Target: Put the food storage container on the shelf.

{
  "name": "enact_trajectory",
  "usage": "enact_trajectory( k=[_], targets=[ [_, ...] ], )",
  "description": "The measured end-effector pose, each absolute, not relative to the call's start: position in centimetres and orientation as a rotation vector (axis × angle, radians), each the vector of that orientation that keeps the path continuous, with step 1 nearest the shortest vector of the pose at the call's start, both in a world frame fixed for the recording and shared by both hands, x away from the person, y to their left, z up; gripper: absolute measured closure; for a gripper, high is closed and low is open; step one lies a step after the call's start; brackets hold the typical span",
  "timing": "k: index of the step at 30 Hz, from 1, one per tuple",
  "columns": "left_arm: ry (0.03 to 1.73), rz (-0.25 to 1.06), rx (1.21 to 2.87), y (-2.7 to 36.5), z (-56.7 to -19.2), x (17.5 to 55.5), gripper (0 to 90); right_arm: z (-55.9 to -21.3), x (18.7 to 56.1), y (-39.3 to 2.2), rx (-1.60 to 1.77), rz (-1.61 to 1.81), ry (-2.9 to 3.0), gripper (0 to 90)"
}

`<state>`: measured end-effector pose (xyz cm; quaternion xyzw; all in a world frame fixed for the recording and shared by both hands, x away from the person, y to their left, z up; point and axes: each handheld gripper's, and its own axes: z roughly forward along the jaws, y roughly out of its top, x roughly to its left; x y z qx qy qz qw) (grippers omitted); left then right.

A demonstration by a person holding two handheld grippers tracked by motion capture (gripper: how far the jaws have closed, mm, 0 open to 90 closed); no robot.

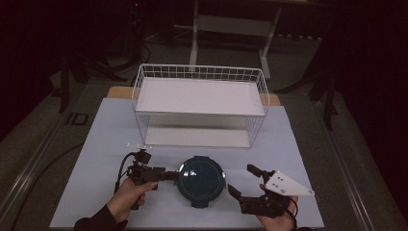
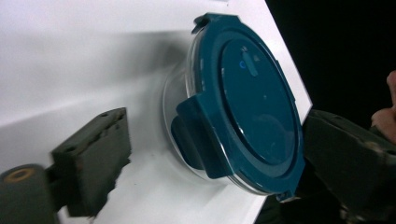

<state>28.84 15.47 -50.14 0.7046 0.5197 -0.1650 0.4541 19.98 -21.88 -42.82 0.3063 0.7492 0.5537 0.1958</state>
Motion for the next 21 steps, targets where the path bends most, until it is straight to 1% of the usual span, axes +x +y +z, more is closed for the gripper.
enact_trajectory(
  k=[1,3,4,5,7,8,11,12,14,18,21],
  targets=[
    [1.298,-0.428,1.736,15.4,-50.4,29.0,16.1,-42.8,20.0,-21.9,0.859,1.551,2.100,13.4],
    [1.315,-0.483,1.727,15.3,-50.9,29.5,17.1,-42.9,20.0,-21.9,0.862,1.551,2.104,13.6],
    [1.320,-0.501,1.720,15.3,-51.1,29.6,20.3,-42.9,20.1,-21.9,0.863,1.549,2.109,13.6],
    [1.333,-0.535,1.705,15.3,-51.4,29.8,20.9,-42.9,20.1,-21.9,0.864,1.550,2.114,13.6],
    [1.352,-0.565,1.697,15.2,-51.8,30.1,26.7,-43.0,20.1,-21.9,0.868,1.551,2.119,14.1],
    [1.358,-0.589,1.683,15.2,-51.9,30.2,27.9,-43.0,20.1,-21.9,0.869,1.549,2.125,14.0],
    [1.353,-0.638,1.663,15.2,-52.2,30.4,35.4,-43.1,20.2,-21.9,0.870,1.547,2.129,14.0],
    [1.348,-0.664,1.660,15.2,-52.2,30.4,39.5,-43.1,20.2,-22.0,0.872,1.547,2.127,14.1],
    [1.344,-0.691,1.650,15.2,-52.4,30.5,44.5,-43.1,20.2,-22.0,0.875,1.551,2.129,14.1],
    [1.344,-0.735,1.650,15.0,-52.9,30.4,51.0,-43.1,20.2,-22.0,0.881,1.549,2.136,14.2],
    [1.329,-0.748,1.641,15.1,-53.1,30.4,51.6,-43.2,20.3,-22.0,0.887,1.549,2.139,14.5]
  ],
)
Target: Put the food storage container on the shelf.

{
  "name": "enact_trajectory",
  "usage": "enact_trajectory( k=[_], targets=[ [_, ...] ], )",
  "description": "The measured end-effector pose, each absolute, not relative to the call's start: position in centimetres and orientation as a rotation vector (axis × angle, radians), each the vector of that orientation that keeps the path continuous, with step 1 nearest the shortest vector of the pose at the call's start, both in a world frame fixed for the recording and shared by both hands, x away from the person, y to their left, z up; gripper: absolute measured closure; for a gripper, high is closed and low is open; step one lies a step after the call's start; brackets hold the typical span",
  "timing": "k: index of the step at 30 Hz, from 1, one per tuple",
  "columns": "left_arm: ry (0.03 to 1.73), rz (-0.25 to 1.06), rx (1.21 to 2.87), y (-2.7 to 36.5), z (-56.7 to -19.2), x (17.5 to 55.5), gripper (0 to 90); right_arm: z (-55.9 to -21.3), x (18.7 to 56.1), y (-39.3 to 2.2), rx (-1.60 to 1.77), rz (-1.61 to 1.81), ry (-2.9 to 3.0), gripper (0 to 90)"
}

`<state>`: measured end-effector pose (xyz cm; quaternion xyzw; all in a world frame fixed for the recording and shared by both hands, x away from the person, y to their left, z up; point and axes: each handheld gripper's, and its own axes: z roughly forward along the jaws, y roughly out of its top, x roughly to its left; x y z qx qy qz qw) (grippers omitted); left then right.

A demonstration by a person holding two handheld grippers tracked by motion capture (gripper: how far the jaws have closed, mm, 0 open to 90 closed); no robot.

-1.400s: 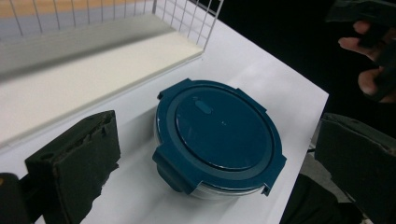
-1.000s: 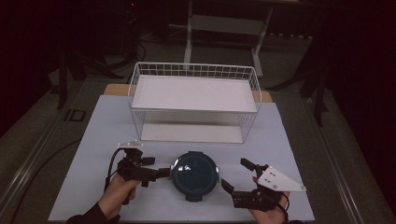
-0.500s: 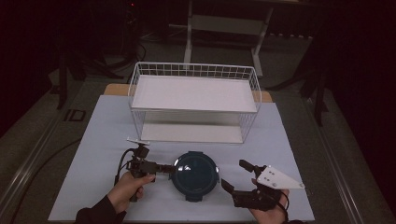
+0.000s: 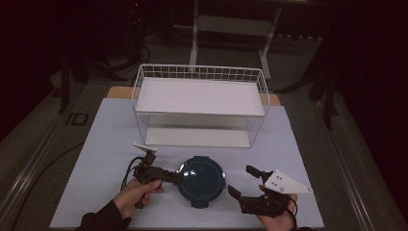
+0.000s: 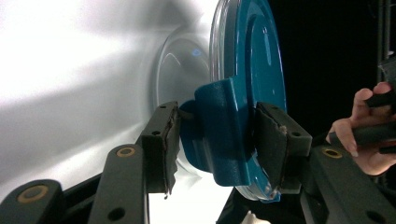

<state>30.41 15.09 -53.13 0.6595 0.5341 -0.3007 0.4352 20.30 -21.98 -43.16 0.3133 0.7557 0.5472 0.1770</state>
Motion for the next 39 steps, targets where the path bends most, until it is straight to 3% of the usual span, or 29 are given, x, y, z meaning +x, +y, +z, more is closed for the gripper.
enact_trajectory(
  k=[7,21,39],
  targets=[
    [1.299,-0.738,1.664,15.2,-53.0,30.1,53.0,-44.3,21.5,-22.3,1.006,1.568,2.207,18.9],
    [1.143,-0.583,1.790,14.8,-51.2,28.1,55.4,-49.2,25.6,-22.9,1.524,1.615,2.461,41.0],
    [1.092,-0.521,1.810,14.8,-50.9,26.8,56.6,-50.7,25.6,-22.2,1.653,1.683,2.543,55.1]
  ],
)
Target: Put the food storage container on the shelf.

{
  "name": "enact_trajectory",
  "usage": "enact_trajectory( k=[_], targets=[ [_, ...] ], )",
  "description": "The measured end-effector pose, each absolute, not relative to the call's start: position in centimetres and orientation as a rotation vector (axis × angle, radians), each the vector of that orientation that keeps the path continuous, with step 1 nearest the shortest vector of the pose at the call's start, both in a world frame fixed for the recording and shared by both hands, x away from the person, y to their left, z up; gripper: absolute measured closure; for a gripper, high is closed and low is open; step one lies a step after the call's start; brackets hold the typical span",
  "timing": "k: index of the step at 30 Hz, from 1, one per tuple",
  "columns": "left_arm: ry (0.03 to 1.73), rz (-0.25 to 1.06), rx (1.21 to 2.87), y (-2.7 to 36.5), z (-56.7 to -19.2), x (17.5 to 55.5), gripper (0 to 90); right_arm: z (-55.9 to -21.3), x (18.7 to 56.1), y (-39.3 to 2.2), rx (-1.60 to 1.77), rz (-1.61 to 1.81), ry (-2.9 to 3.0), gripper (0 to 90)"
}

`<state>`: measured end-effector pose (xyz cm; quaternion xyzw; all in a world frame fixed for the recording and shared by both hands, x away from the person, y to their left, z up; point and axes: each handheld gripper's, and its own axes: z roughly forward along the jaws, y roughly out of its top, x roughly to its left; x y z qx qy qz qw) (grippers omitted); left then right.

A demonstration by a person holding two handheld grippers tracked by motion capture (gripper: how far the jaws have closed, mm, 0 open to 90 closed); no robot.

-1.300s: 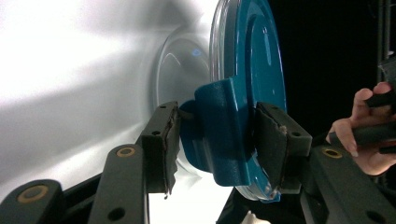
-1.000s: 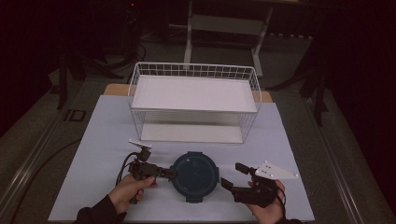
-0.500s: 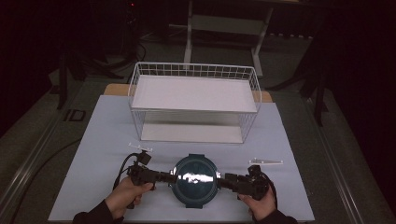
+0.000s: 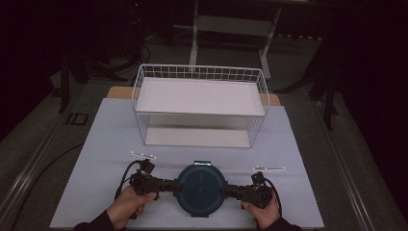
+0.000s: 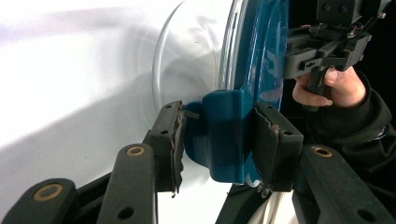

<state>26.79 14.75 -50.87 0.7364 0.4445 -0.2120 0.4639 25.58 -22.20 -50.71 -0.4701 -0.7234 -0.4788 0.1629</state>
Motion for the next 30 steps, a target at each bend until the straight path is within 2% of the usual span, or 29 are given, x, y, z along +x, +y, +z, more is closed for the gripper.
enact_trajectory(
  k=[15,30],
  targets=[
    [1.119,-0.452,1.809,14.6,-50.1,25.8,56.3,-50.7,25.2,-22.1,-1.381,-1.369,-2.008,56.3],
    [1.007,-0.271,1.773,15.1,-46.7,27.4,56.3,-46.7,27.5,-21.5,-1.299,-1.533,-2.149,56.3]
  ],
)
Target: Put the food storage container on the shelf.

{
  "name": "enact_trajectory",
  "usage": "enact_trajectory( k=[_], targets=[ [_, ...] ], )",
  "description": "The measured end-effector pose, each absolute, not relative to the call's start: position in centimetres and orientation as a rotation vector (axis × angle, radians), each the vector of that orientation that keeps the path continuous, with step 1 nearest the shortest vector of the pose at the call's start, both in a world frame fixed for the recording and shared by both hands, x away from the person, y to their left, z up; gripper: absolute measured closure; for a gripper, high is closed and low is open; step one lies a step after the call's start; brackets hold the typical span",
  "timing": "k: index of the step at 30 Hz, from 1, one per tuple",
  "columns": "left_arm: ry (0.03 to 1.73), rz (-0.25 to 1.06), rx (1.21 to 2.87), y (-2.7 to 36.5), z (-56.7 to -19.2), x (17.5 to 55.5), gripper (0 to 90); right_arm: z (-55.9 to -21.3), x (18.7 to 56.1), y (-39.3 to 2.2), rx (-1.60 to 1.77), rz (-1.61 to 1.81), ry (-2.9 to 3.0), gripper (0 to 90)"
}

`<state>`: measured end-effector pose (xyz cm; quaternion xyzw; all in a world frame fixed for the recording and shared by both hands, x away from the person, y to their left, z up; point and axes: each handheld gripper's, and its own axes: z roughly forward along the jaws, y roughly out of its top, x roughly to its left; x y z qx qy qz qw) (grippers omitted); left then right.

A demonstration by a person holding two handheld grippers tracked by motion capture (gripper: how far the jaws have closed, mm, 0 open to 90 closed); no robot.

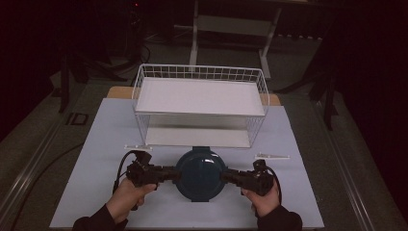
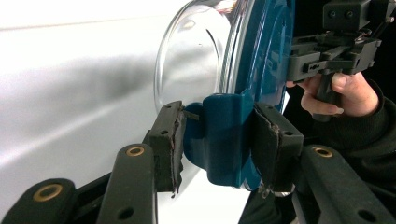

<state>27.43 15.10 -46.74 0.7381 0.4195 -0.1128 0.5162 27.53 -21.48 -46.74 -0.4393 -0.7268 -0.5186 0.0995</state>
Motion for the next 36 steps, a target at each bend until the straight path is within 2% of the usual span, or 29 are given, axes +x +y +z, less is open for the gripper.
enact_trajectory(
  k=[7,18,27,36],
  targets=[
    [0.973,-0.209,1.760,15.1,-45.8,28.8,56.3,-45.3,29.0,-21.4,-1.263,-1.598,-2.203,56.2],
    [0.953,-0.147,1.754,14.7,-45.8,31.6,56.0,-45.3,31.9,-21.6,-1.263,-1.626,-2.221,56.2],
    [0.950,-0.128,1.743,14.3,-46.5,34.3,55.8,-45.7,34.3,-21.9,-1.276,-1.630,-2.229,56.1],
    [1.006,-0.121,1.752,14.1,-48.6,36.8,55.4,-47.9,37.0,-21.7,-1.326,-1.593,-2.207,56.1]
  ],
)
